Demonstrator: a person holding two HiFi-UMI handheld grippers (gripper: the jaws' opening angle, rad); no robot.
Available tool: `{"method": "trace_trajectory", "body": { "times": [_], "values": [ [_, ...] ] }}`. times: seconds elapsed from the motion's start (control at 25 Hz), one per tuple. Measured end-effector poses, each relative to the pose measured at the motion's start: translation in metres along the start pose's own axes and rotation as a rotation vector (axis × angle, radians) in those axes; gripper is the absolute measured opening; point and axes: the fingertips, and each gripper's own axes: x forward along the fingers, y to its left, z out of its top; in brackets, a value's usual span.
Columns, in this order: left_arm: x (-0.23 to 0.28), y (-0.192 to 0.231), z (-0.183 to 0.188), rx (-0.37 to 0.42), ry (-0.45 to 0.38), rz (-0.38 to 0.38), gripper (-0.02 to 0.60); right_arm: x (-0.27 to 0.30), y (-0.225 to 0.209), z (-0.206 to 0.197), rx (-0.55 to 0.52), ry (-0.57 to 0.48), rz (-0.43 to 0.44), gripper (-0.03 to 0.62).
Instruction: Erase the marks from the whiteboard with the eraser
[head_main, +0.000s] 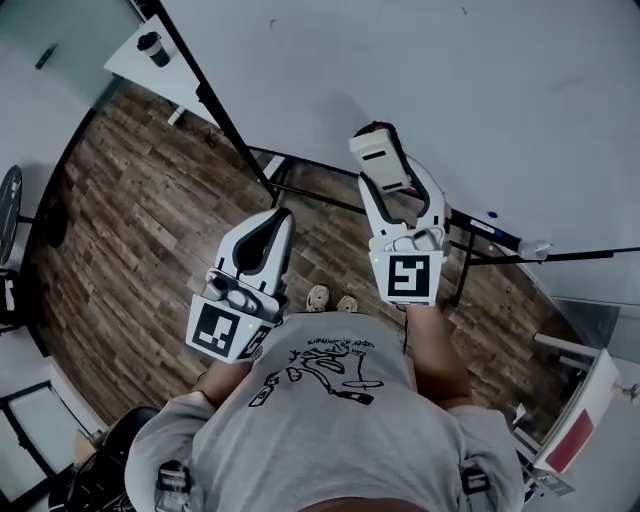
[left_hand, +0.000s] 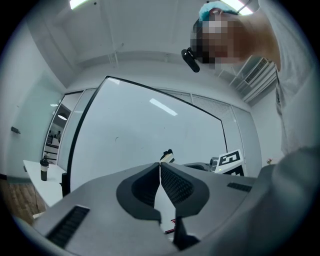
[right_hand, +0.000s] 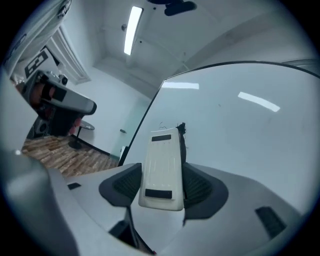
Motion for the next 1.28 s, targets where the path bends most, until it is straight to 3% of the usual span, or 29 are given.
{"method": "trace_trajectory", "body": {
  "times": [0.52, 0.92, 1.28],
  "values": [
    [0.049, -0.061, 0.005, 0.021, -0.018, -0.191, 0.023, -0.096, -0.059, 0.025, 0.213, -0.089, -0.157, 0.264],
    [0.068, -0.092, 0.006, 0.002, -0.009, -0.297, 0.023, -0.151, -0.075, 0.024, 0.209, -0.085, -0.186, 0.264],
    [0.067, -0.096, 0.004, -0.016, -0.010, -0.304, 0.023, -0.166, -0.072, 0.020, 0.268, -0.092, -0.183, 0.264]
  ]
}}
